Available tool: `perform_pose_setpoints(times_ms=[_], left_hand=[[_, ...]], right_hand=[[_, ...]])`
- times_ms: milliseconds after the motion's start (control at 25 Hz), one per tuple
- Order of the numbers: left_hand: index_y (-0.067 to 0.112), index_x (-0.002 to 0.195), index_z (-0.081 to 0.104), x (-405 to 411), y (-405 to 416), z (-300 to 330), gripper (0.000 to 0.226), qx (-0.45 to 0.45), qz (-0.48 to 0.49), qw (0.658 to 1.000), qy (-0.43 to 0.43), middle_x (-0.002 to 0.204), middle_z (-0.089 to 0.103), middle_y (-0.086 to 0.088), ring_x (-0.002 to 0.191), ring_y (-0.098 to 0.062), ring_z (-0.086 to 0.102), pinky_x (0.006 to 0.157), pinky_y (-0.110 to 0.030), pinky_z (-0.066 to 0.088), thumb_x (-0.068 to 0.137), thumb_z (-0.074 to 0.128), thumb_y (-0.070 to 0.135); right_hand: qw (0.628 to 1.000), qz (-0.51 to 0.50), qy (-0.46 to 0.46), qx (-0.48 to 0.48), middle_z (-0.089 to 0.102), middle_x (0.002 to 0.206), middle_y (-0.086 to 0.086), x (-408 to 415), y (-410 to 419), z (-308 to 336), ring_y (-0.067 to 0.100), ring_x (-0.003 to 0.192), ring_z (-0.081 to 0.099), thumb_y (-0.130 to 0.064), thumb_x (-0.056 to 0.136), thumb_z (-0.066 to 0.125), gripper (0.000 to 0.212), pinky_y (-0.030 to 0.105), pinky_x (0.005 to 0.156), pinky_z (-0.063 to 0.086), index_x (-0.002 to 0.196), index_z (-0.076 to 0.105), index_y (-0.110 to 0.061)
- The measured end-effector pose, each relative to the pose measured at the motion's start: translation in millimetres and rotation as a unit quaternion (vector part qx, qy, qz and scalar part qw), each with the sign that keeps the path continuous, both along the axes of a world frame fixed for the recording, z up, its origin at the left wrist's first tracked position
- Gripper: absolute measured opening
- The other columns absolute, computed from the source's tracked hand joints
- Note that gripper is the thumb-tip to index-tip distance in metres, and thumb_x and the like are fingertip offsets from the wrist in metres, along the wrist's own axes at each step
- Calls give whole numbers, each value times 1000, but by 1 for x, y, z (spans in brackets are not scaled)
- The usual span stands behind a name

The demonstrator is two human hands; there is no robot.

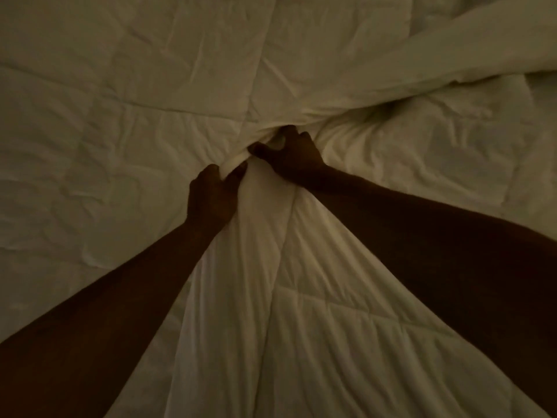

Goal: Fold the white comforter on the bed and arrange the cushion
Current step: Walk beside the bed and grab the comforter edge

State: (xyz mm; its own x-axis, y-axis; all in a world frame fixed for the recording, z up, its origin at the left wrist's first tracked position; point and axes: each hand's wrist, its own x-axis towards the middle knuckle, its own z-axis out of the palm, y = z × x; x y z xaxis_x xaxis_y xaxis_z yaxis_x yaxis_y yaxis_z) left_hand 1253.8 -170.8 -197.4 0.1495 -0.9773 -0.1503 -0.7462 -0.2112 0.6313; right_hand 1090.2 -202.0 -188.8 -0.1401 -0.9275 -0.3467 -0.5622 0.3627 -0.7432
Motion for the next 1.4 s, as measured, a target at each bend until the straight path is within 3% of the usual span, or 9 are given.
perform_pose_setpoints(times_ms=[200, 320, 400, 480, 560, 680, 920, 1080, 1400], left_hand=[[1, 135, 41, 28, 12, -46, 88, 136, 61, 987, -58, 134, 53, -21, 118, -38, 54, 96, -40, 45, 86, 45, 74], [7, 148, 30, 11, 47, -48, 74, 1, -6, 983, -185, 144, 42, -20, 128, -37, 46, 103, -51, 41, 96, 39, 59], [11, 155, 22, 4, 82, -35, 67, -109, -121, 947, -276, 157, 29, -20, 143, -38, 30, 113, -54, 28, 102, 33, 50], [17, 157, 17, 6, 126, -34, 68, -137, -248, 908, -308, 163, 14, -17, 151, -37, 10, 119, -59, 12, 101, 29, 53], [21, 156, 22, 17, 176, -43, 69, -105, -330, 882, -319, 164, 11, -14, 152, -36, 5, 117, -63, 12, 98, 32, 57], [21, 156, 21, 40, 233, -58, 72, -45, -343, 863, -369, 165, 9, -11, 152, -35, 5, 116, -63, 14, 96, 32, 59], [17, 157, 19, 57, 285, -62, 80, -4, -307, 878, -368, 165, 8, -13, 152, -37, 3, 118, -61, 8, 93, 24, 65], [15, 158, 11, 100, 369, -66, 98, 10, -354, 854, -381, 164, -2, -19, 151, -40, -3, 118, -62, 4, 84, 23, 78], [4, 153, 24, 189, 509, -79, 81, -27, -411, 842, -348, 162, 9, -25, 150, -43, 8, 117, -64, 14, 93, 40, 56]], right_hand=[[983, 143, 104, 45, 33, 152, 17, 10, -2, -38, 31, 134, 40, -46, 93, 57, 83, 35, 108, 36, 155, 13, -12], [984, 117, 115, -65, 45, 138, 13, -13, 51, -42, 27, 121, 52, -38, 96, 51, 62, 36, 105, 43, 152, 31, -18], [963, 70, 214, -145, 47, 141, 10, -38, 103, -45, 27, 129, 46, -41, 96, 46, 53, 42, 114, 34, 145, 44, -20], [945, 47, 305, -105, 34, 155, 8, -67, 170, -50, 29, 146, 27, -46, 97, 40, 55, 50, 121, 15, 149, 38, -26], [939, 38, 343, -20, 15, 164, 5, -94, 245, -60, 29, 152, 7, -52, 98, 34, 61, 55, 121, 5, 155, 22, -32], [928, 23, 364, 72, -3, 166, 1, -107, 355, -68, 25, 153, -8, -56, 98, 25, 66, 55, 121, 2, 157, 4, -34], [923, -47, 357, 132, -10, 165, 0, -75, 497, -72, 23, 152, -15, -58, 99, 18, 64, 53, 122, -1, 155, -5, -38], [920, -64, 369, 112, -2, 166, 3, -49, 557, -76, 27, 152, -7, -58, 98, 20, 65, 53, 122, -1, 157, 1, -35], [917, -93, 373, 109, -4, 166, 7, -12, 670, -95, 32, 152, -6, -56, 98, 23, 69, 56, 121, 4, 157, 2, -30]])
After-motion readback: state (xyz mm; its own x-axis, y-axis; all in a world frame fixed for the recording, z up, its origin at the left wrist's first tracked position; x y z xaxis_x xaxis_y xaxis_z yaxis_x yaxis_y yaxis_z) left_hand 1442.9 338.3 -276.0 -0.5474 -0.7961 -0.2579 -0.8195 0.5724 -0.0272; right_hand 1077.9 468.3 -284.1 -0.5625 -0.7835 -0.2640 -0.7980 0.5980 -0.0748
